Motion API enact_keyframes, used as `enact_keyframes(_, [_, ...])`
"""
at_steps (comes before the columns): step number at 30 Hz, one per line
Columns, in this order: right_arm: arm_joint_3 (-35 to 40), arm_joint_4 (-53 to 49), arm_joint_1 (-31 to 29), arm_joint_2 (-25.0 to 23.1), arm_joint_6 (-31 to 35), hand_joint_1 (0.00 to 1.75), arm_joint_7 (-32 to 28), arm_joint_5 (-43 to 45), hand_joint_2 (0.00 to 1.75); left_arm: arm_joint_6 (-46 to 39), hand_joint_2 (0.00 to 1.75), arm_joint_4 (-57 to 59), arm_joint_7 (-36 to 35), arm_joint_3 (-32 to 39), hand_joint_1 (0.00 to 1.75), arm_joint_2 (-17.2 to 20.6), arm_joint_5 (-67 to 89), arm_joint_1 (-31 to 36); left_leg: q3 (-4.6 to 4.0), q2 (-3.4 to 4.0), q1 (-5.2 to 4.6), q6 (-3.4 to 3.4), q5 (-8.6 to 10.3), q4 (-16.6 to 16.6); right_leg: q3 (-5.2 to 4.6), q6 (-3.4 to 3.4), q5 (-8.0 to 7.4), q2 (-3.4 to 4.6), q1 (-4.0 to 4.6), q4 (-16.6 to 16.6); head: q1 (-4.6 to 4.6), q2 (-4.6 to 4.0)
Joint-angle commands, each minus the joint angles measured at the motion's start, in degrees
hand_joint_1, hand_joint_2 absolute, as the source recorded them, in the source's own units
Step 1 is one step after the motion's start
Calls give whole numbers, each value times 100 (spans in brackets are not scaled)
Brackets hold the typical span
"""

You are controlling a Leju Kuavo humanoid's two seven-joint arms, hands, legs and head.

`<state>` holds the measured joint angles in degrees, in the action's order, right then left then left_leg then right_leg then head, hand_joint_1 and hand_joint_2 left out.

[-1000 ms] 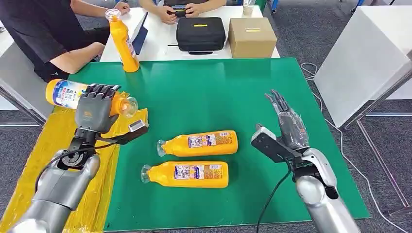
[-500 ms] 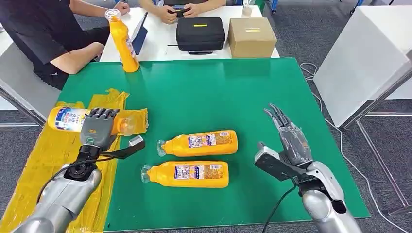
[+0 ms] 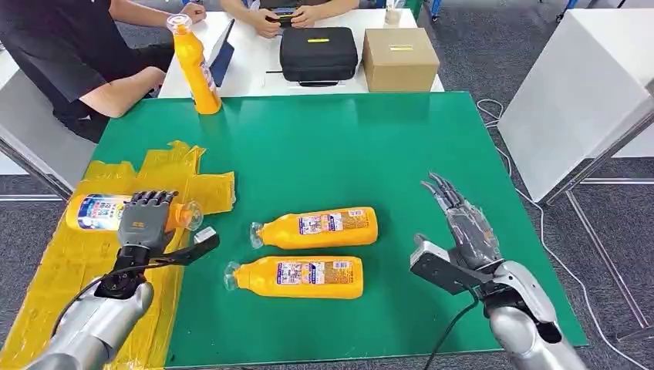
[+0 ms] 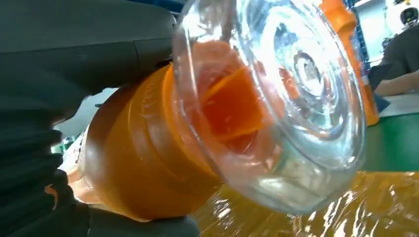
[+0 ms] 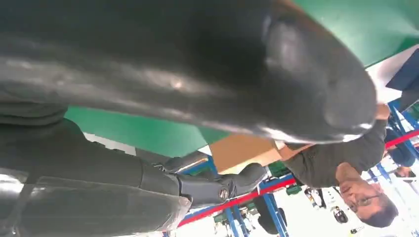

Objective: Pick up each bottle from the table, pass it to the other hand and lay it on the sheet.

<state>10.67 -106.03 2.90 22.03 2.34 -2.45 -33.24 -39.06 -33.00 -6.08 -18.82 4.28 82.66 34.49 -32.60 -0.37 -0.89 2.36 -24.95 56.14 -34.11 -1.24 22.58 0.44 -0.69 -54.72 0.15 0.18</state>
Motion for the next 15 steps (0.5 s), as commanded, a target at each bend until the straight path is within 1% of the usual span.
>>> enact_keyframes(1, [372, 135, -112, -102, 30, 0, -27, 13, 0, -15, 175, 173, -19, 223, 175, -1, 53, -81, 19, 9, 6, -15, -8, -3, 18, 6, 4, 5, 6, 5, 0, 0])
enact_keyframes(2, [382, 149, -135, -107, 29, 0, -26, 12, 0, -5, 175, 165, -20, 225, 175, -4, 57, -79, 29, 13, 9, -21, -14, -1, 28, 8, 9, 7, 8, 4, -2, 0])
enact_keyframes(3, [382, 149, -135, -107, 29, 0, -26, 12, 0, -5, 175, 165, -20, 225, 175, -4, 57, -79, 18, 11, 6, -15, -8, -1, 16, 6, 4, 6, 5, 4, 0, 2])
enact_keyframes(10, [377, 157, -148, -90, 36, 0, -28, 19, 0, 17, 175, 151, -17, 242, 175, -10, 50, -69, 28, 11, 11, -23, -16, 4, 28, 8, 11, 5, 11, 2, 0, 0])
enact_keyframes(12, [439, 180, -264, -99, 1, 0, -16, 13, 0, 67, 175, 126, 34, 237, 175, -51, 56, -38, 15, 8, 6, -14, -7, 0, 14, 5, 5, 4, 6, 3, 0, 2])
enact_keyframes(13, [485, 195, -375, -112, -42, 0, 31, 21, 0, 121, 175, 107, 82, 223, 175, -98, 57, 4, 24, 10, 10, -20, -14, 4, 24, 7, 10, 4, 9, 1, -2, 0])
enact_keyframes(14, [510, 191, -444, -149, -72, 0, 93, 24, 0, 169, 175, 87, 123, 193, 175, -129, 64, 38, 9, 9, 6, -13, -6, 2, 9, 4, 2, 5, 6, 2, 0, 0])
enact_keyframes(15, [528, 142, -445, -194, -83, 0, 138, 6, 0, 193, 175, 51, 161, 169, 175, -165, 76, 38, 21, 10, 9, -20, -14, 6, 21, 7, 9, 4, 9, -1, 0, 0])
